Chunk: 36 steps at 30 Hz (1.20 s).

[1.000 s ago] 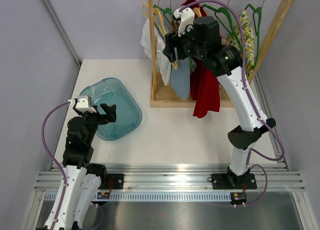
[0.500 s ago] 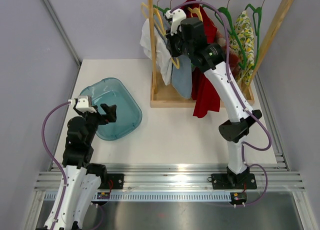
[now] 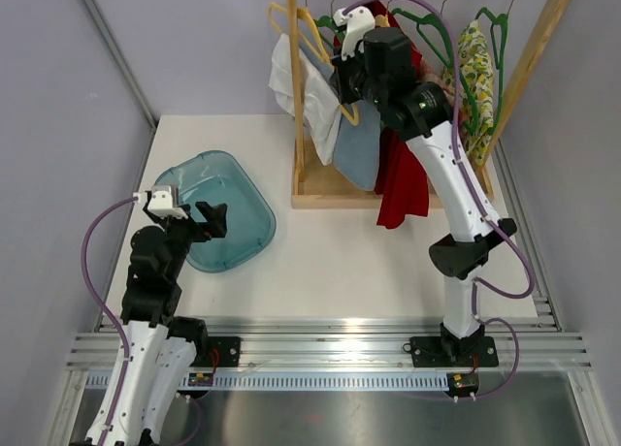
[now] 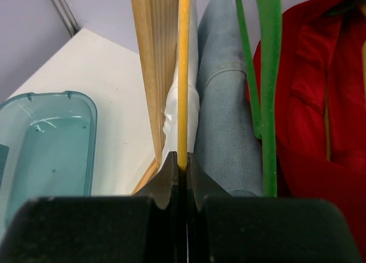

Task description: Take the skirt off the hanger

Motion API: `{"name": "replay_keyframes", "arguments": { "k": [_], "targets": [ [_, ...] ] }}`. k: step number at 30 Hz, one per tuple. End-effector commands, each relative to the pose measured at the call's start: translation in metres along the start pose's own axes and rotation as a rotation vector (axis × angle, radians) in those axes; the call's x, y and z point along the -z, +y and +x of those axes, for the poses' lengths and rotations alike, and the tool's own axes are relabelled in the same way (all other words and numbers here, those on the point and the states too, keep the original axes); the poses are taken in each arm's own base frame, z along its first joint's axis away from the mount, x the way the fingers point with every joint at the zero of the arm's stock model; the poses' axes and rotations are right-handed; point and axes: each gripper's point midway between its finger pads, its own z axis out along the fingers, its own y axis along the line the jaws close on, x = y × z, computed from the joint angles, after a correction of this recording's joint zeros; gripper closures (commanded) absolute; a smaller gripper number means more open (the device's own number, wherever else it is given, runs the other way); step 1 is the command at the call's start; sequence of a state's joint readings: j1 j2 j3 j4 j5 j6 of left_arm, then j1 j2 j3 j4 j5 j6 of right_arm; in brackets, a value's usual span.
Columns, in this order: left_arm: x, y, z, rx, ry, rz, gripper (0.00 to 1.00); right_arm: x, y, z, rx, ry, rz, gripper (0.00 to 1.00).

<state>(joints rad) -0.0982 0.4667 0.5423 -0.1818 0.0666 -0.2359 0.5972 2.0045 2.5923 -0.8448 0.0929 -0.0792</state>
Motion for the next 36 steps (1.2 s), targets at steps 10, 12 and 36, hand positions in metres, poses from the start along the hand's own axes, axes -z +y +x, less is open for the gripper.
{"name": "replay_keyframes", "arguments": {
  "k": [10,12,36],
  "targets": [
    [0.006,-0.033,-0.038,-0.002,-0.113,0.157,0.01,0.123,-0.006,-0.111,-0.013,-0.346,-0.025,1.00],
    [0.008,-0.045,-0.035,-0.001,-0.118,0.231,0.01,0.119,-0.001,-0.092,0.010,-0.295,-0.054,1.00],
    [0.013,-0.254,-0.002,0.119,-0.080,0.646,0.01,0.233,0.049,0.108,0.061,0.042,-0.534,1.00]
  ]
}}
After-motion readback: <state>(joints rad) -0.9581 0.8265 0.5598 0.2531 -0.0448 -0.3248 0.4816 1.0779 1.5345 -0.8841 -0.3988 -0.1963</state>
